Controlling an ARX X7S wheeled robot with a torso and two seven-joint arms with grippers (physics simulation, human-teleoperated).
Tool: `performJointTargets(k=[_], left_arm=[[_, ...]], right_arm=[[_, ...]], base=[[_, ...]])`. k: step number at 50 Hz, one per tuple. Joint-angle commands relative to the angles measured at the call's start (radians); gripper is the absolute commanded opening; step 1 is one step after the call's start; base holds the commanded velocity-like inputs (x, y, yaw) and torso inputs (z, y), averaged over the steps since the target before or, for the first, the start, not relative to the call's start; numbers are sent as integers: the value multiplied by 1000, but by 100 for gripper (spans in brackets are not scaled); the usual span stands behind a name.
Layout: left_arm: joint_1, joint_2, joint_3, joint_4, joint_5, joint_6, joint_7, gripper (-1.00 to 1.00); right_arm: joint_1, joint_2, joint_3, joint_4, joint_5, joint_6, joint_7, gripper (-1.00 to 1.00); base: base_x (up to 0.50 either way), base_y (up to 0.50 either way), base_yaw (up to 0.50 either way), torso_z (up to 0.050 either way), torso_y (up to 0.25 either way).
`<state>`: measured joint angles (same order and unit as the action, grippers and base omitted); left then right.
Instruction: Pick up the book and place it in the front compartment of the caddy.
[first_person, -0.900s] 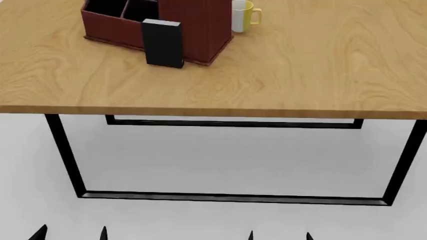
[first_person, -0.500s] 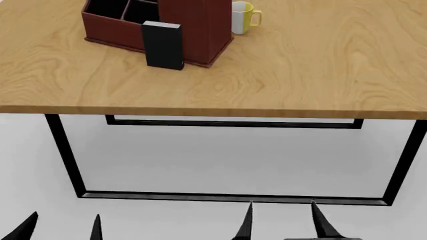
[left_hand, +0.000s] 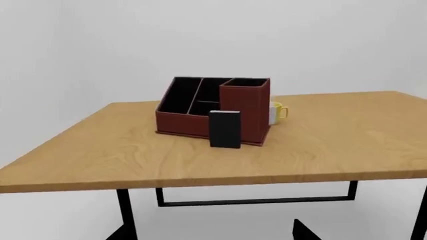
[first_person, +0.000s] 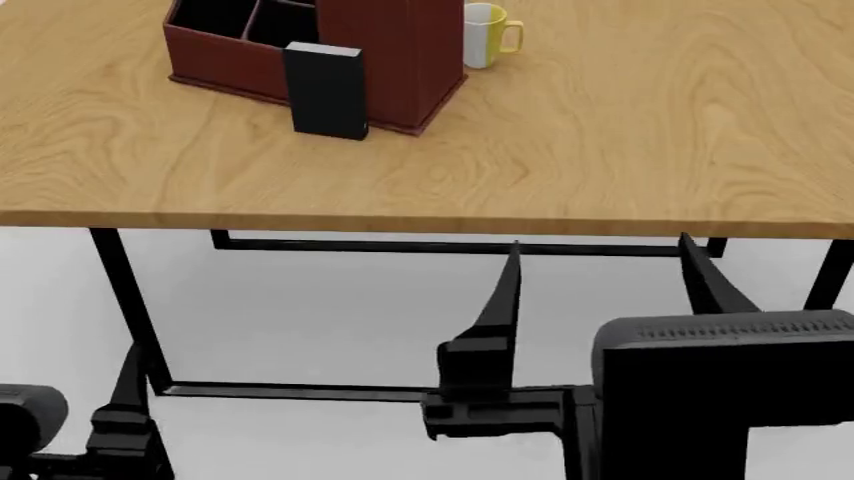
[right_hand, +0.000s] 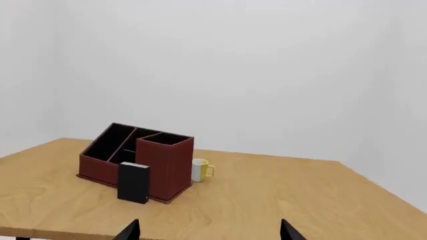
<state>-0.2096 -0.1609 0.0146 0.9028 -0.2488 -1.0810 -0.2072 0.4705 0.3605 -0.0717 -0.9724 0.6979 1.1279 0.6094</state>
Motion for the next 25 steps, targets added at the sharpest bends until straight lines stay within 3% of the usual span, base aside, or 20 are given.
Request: performJointTargets(k=[1, 15, 25], left_arm=[[-136, -160, -79, 136, -483, -200, -332, 100], [-104, -184, -24, 81, -445, -100, -339, 100], [-124, -184, -9, 96, -470, -117, -364, 100]], right_arm=[[257, 186, -17, -68, 662, 140, 538, 100], [214, 197, -48, -63, 592, 34, 480, 100], [204, 226, -54, -62, 597, -3, 489, 100]], base=[[0, 500, 0, 0, 0], [0, 500, 0, 0, 0], [0, 500, 0, 0, 0]])
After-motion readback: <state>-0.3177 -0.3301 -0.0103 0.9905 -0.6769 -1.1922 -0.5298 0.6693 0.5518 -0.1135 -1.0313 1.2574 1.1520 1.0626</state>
